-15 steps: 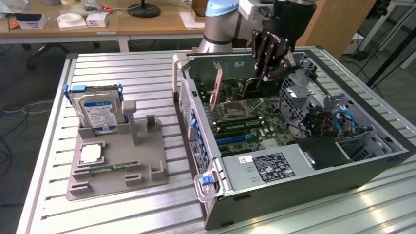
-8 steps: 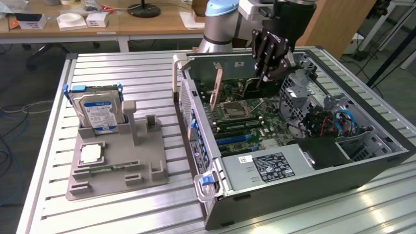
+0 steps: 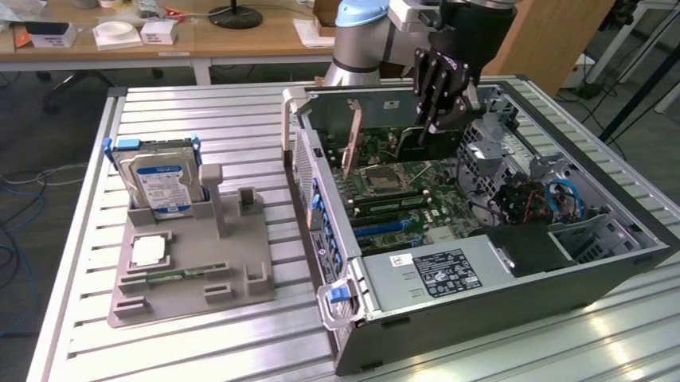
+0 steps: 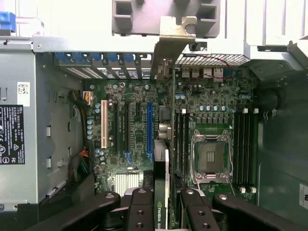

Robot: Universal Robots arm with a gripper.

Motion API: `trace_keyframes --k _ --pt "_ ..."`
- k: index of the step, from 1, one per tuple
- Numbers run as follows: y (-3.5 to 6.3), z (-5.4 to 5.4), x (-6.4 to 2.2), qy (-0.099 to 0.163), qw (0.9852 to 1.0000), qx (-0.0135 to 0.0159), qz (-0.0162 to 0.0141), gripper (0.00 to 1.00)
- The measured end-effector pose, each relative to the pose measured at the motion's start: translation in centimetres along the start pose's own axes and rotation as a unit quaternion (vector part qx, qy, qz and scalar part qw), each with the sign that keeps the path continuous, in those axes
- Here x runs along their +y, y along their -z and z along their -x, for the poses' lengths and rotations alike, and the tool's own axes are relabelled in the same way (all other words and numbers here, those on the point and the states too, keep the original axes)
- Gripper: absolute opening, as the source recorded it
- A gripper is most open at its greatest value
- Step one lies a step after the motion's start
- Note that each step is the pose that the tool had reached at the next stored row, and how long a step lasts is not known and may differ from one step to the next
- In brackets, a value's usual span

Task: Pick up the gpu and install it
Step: 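Insert the gpu into the slot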

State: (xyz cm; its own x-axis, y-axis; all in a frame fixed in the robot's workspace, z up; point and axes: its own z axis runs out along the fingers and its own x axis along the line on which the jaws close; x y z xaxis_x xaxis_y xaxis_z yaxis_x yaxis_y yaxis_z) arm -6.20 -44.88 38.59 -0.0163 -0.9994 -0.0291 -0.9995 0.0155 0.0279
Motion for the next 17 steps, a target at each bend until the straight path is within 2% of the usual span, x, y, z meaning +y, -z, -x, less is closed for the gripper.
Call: trace_keyframes --k 13,17 --pt "-2.1 -0.1 -0.2 -0.002 1.0 -0.0001 -0.0033 0.26" --pt "-2.53 -0.1 -0.27 -0.002 1.0 0.0 -0.0034 0.26"
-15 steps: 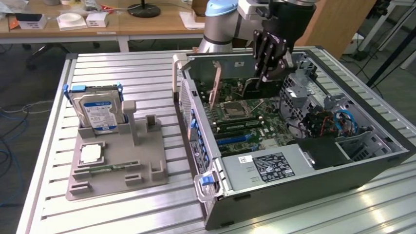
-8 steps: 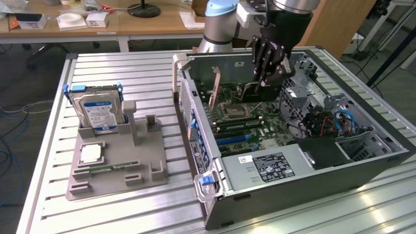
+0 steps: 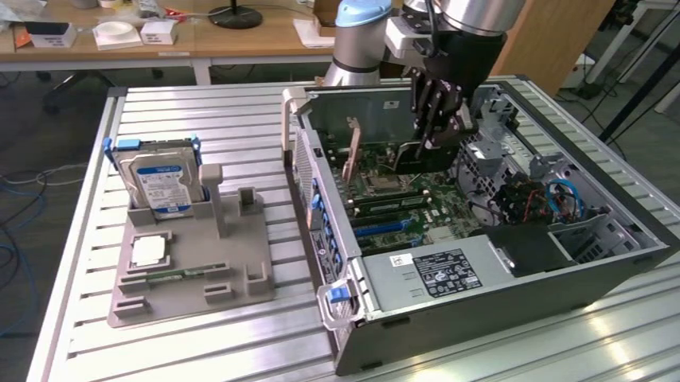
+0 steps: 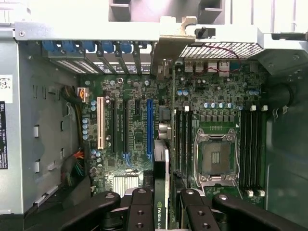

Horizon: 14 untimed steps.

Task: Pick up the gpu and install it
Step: 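Insert the gpu into the slot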

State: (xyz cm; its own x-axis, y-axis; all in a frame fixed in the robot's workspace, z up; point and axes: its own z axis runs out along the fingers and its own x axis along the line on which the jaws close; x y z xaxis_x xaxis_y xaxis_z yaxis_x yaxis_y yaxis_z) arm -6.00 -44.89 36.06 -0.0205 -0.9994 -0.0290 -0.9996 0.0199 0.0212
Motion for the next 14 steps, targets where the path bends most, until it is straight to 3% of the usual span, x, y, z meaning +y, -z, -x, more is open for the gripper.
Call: trace_keyframes --k 5,14 --pt "-0.15 0.0 -0.01 0.0 1.0 -0.0003 -0.0001 0.26" --pt "-1.75 -0.1 -0.06 -0.001 1.0 -0.0001 -0.0001 0.26"
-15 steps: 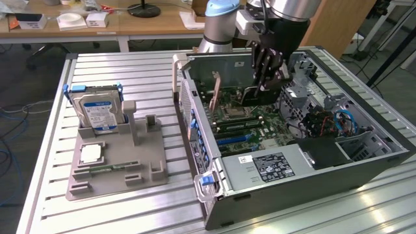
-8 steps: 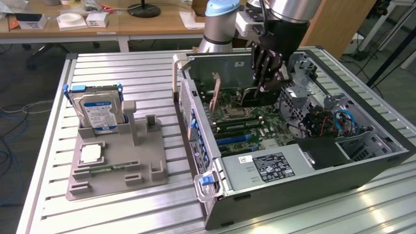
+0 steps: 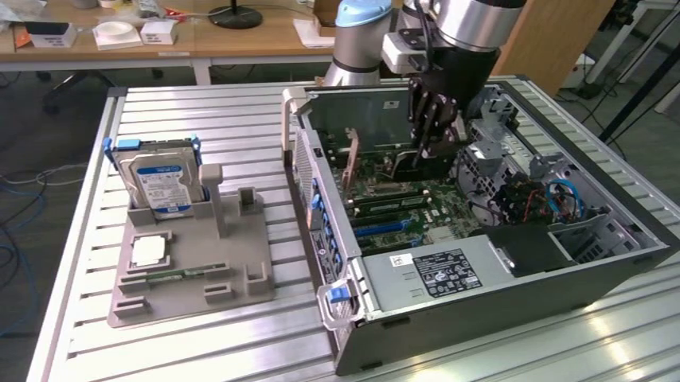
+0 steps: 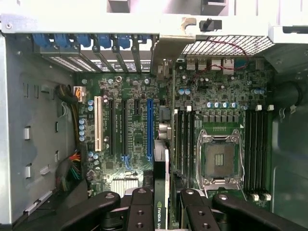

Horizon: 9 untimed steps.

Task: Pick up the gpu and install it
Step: 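Insert the gpu into the slot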

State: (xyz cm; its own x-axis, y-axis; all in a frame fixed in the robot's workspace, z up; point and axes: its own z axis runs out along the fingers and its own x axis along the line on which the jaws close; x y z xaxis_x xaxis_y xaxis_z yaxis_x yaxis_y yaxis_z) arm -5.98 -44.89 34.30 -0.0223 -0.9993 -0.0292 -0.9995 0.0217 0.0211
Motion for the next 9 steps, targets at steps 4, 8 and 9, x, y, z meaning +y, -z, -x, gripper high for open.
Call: trace_keyframes --k 4,8,9 --pt "-0.74 0.0 -0.02 -0.001 1.0 0.0 0.0 0.26" --pt "-1.46 0.0 -0.03 -0.001 1.0 0.0 0.0 0.26" --pt "-1.64 0.0 -0.03 -0.001 1.0 -0.0001 -0.0001 0.26"
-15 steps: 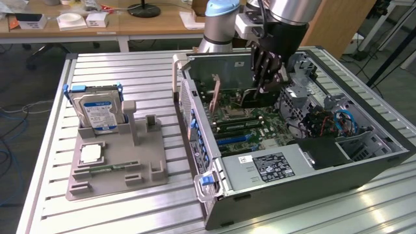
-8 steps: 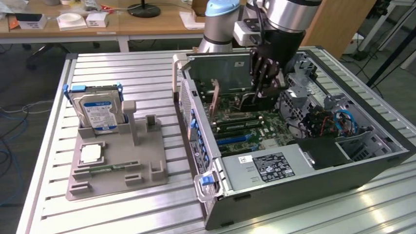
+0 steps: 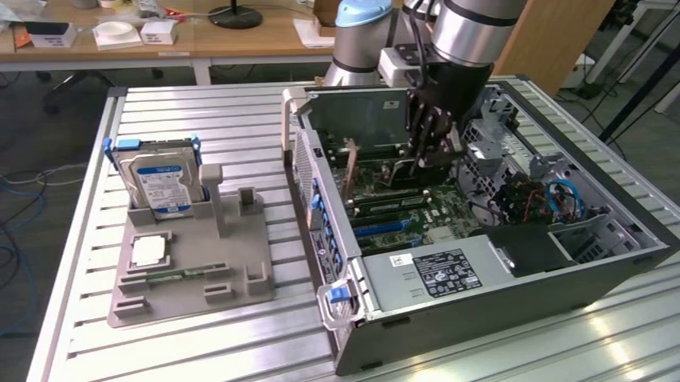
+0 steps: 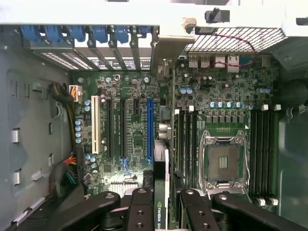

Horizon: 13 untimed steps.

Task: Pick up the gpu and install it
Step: 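Insert the gpu into the slot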

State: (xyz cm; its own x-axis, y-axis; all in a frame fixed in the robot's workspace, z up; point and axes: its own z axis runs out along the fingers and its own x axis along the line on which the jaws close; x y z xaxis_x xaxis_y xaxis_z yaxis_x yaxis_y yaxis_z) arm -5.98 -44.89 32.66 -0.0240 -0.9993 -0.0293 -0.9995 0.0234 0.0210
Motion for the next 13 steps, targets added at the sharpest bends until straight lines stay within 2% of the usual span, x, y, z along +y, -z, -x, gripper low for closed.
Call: trace_keyframes --k 13 --pt "-0.2 -0.01 0.0 0.0 1.0 0.0 -0.0001 0.26"
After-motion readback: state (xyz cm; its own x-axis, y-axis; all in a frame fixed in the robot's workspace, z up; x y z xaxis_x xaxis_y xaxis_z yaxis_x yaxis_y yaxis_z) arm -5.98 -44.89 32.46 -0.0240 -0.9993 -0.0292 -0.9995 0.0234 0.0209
